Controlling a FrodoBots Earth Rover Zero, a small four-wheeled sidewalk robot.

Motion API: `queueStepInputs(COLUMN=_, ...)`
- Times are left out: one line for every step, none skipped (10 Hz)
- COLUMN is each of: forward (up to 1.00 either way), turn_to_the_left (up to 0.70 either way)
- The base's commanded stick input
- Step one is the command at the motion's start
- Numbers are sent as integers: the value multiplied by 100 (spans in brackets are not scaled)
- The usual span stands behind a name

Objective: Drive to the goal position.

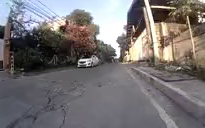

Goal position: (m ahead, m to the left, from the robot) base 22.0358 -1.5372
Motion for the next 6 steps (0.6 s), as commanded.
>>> queueStepInputs(forward=91, turn_to_the_left=0)
queueStepInputs(forward=91, turn_to_the_left=0)
queueStepInputs(forward=91, turn_to_the_left=0)
queueStepInputs(forward=91, turn_to_the_left=0)
queueStepInputs(forward=91, turn_to_the_left=0)
queueStepInputs(forward=91, turn_to_the_left=-18)
